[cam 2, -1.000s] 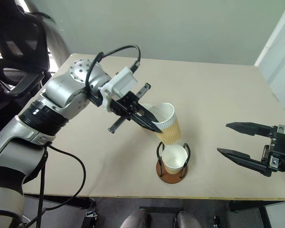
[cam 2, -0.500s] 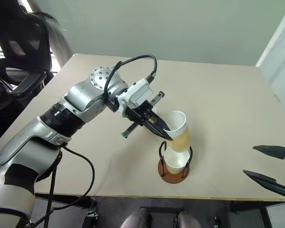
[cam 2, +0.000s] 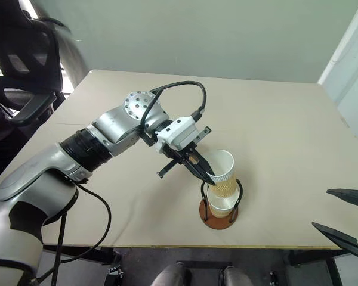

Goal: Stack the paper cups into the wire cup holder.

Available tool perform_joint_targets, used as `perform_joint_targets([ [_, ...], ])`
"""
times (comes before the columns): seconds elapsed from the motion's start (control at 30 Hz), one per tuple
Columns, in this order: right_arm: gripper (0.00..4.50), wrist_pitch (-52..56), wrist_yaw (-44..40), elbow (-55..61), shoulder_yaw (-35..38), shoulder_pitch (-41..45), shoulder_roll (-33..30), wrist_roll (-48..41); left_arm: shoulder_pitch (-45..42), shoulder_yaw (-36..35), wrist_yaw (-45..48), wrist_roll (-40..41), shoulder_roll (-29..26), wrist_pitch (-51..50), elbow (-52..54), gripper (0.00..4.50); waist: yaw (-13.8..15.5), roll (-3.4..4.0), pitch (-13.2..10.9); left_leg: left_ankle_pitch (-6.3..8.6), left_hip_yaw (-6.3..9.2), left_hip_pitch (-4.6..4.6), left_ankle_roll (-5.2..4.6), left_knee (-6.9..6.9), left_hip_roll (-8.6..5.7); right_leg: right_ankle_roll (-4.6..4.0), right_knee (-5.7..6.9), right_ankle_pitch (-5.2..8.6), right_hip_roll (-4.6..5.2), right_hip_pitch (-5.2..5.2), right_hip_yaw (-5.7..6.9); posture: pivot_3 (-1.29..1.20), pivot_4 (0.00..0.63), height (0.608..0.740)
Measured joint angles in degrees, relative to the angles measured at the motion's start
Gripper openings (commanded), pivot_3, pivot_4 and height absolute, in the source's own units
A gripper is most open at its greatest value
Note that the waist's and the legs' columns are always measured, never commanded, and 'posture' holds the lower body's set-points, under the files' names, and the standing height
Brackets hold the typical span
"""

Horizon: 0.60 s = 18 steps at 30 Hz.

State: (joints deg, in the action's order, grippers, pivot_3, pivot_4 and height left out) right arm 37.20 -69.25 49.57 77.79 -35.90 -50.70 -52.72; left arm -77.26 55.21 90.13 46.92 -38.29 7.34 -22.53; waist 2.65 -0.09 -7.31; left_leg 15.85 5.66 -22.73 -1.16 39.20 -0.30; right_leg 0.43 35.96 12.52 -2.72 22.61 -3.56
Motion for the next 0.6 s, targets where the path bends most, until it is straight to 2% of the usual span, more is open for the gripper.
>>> perform_joint_targets([
  [0.6, 3.04, -0.65, 4.38, 1.72, -0.46, -1.16, 0.01, -1.12, -0.12, 4.23, 0.01, 0.28, 0.80, 2.88, -2.92, 0.05, 0.02, 0.00, 0.00, 0.04, -0.07, -0.01, -0.06, 0.00, 0.00, 0.07, -0.01, 0.04, 0.00, 0.00, -0.05, 0.00, 0.150, 0.740],
])
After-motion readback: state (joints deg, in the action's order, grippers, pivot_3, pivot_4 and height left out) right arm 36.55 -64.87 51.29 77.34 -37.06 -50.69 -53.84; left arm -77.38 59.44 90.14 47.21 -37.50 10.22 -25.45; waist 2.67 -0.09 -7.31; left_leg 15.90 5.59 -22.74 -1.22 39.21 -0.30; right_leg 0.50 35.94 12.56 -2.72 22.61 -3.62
